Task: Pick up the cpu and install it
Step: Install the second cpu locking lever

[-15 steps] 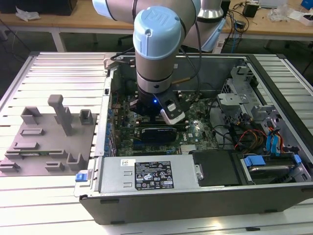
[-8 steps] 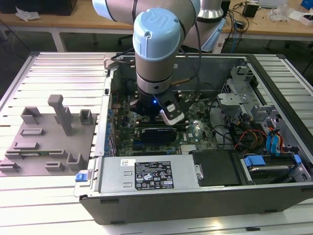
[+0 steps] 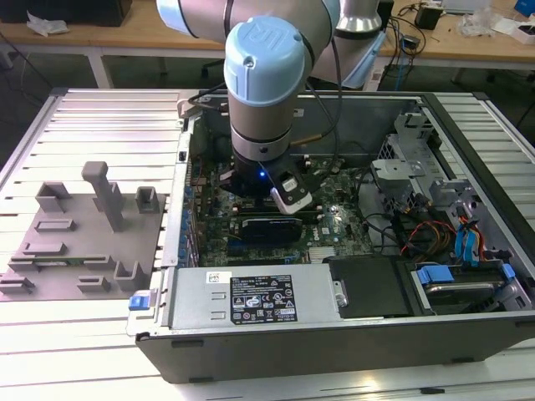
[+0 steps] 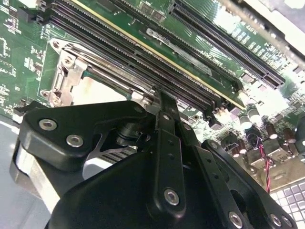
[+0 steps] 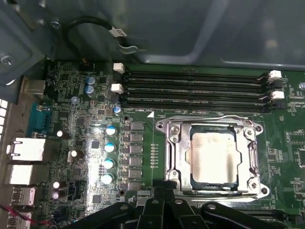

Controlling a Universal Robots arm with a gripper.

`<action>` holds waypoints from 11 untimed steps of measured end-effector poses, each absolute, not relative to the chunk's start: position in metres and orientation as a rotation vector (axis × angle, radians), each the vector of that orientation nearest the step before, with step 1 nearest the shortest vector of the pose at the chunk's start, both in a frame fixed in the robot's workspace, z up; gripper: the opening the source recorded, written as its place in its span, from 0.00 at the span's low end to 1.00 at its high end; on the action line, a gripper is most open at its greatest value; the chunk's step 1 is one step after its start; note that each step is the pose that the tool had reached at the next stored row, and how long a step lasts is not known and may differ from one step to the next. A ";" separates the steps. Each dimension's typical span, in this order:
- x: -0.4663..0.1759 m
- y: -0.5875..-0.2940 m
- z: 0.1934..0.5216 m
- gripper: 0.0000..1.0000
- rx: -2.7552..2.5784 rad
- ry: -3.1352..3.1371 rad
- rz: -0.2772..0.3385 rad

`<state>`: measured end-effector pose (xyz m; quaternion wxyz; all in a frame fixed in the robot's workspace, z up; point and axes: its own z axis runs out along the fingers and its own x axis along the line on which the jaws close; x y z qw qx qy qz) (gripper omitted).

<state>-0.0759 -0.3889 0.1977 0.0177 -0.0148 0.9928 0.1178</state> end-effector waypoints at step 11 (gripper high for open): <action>-0.078 -0.387 0.212 0.11 -0.046 3.085 0.359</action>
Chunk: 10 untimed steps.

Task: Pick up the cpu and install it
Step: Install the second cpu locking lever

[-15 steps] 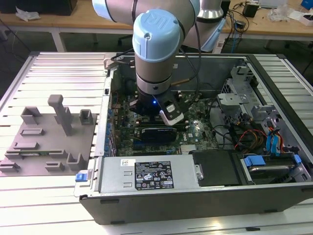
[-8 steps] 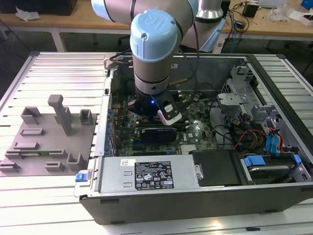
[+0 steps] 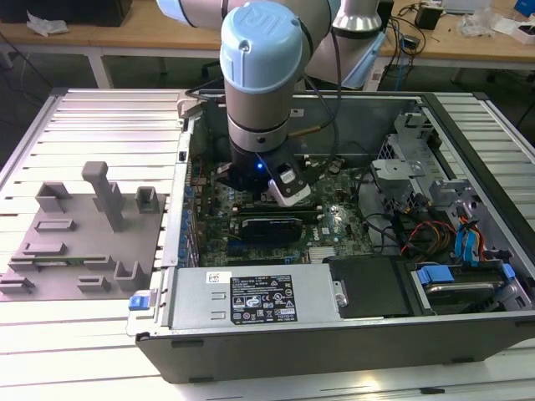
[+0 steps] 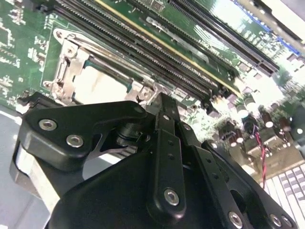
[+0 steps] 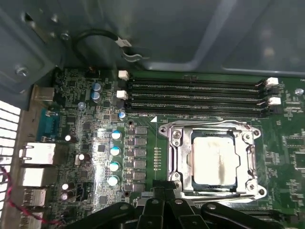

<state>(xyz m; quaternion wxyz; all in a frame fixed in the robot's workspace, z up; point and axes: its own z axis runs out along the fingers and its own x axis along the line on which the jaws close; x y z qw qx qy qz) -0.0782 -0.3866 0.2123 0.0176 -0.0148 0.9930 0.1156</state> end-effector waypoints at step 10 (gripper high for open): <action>-0.073 -0.384 0.219 0.11 0.000 3.096 0.231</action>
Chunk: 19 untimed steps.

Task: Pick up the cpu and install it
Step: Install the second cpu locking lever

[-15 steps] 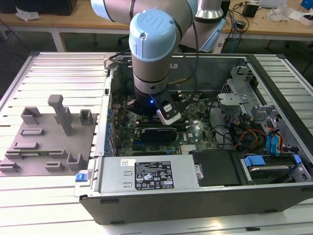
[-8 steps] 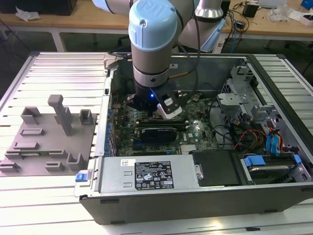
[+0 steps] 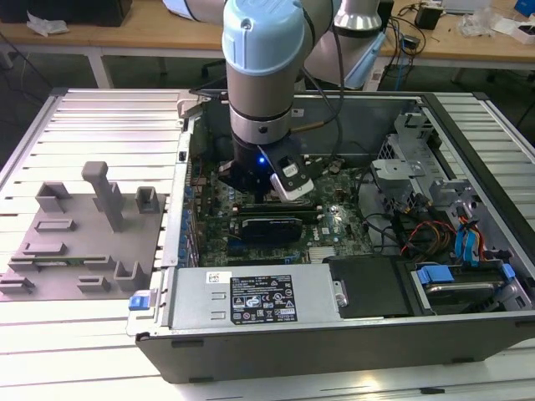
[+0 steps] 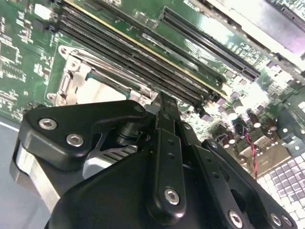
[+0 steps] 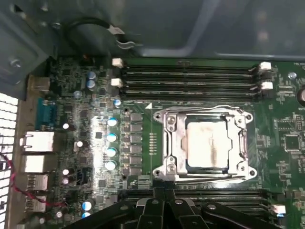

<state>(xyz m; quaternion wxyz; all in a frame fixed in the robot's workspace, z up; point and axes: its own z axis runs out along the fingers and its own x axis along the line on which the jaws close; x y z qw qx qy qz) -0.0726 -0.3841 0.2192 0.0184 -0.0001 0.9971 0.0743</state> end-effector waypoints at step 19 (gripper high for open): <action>-0.035 -0.353 0.219 0.11 0.028 3.096 0.219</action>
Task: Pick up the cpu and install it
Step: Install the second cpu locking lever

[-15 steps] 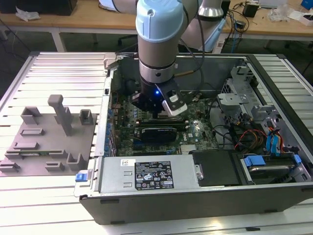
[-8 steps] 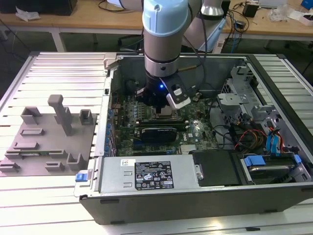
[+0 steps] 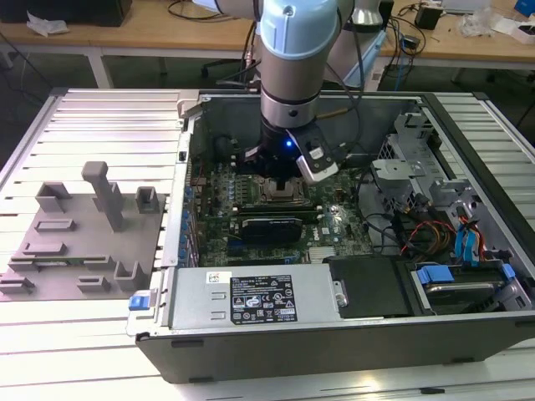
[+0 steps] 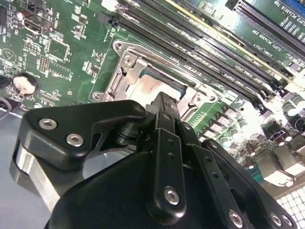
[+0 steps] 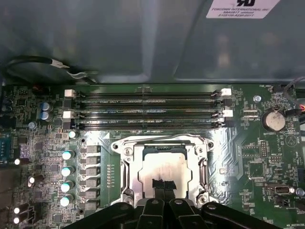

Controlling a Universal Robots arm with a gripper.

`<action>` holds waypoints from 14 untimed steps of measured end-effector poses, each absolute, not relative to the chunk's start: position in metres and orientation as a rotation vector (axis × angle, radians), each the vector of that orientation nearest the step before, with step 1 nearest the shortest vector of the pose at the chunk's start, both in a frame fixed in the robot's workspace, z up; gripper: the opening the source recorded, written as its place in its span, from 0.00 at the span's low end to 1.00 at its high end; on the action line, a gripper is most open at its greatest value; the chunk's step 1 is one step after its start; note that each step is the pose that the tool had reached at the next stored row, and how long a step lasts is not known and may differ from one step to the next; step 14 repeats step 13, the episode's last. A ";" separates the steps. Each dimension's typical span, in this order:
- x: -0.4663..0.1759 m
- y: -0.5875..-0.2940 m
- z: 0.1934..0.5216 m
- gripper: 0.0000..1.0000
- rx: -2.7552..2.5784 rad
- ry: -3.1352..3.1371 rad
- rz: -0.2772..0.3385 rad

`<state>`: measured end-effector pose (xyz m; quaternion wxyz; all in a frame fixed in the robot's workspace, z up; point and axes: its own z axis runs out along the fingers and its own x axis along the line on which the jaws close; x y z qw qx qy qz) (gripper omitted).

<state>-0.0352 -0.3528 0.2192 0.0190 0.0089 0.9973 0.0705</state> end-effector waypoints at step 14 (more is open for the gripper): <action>-0.034 -0.352 0.228 0.11 0.029 3.096 0.219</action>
